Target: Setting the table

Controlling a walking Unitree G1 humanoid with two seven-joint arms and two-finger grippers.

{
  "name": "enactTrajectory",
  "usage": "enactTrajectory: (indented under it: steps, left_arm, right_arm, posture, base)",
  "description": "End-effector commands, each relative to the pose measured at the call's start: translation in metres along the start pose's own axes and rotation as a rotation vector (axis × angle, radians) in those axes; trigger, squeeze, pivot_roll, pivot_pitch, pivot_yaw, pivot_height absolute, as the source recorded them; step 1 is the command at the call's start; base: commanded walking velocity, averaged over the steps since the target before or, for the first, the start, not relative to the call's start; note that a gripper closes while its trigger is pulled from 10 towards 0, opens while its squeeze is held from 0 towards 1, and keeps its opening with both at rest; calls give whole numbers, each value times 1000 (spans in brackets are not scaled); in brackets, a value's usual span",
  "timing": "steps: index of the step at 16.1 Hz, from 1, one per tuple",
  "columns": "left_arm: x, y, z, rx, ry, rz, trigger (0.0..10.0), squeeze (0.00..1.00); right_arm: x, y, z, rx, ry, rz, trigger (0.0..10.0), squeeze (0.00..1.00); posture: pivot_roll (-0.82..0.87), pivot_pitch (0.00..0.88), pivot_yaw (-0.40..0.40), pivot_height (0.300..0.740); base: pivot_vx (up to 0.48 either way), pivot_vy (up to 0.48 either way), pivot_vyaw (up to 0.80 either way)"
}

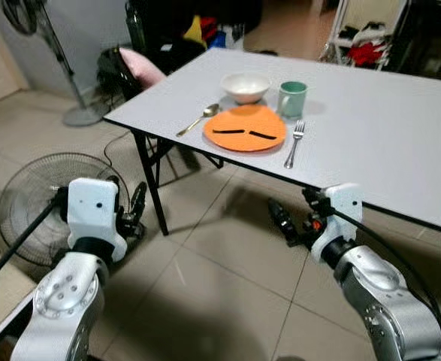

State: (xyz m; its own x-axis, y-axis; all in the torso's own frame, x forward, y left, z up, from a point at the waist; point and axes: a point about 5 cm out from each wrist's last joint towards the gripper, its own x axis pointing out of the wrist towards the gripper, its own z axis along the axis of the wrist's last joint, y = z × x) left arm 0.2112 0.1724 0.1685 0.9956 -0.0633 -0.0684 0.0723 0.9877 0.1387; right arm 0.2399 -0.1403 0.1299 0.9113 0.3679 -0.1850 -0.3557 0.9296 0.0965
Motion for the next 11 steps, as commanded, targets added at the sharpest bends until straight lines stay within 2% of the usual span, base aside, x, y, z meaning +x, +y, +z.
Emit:
enactTrajectory:
  steps: [1, 5, 11]
  left_arm:
    - [-2, 1, 2, 5, -3, 0, 10000, 0]
    - [-7, -1, 1, 6, 8, 3, 10000, 0]
    - [-12, -2, 1, 7, 19, 13, 10000, 0]
  right_arm:
    - [1, 4, 5, 0, -22, 28, 10000, 0]
    - [1, 11, 4, -61, -2, 129, 10000, 0]
    - [2, 12, 4, -66, -3, 176, 10000, 0]
  posture:
    - [-58, 0, 86, 740]
    - [-37, 0, 68, 740]
    - [-26, 0, 60, 740]
  base:
    - [0, 371, 0]
    - [0, 375, 0]
    - [0, 372, 770]
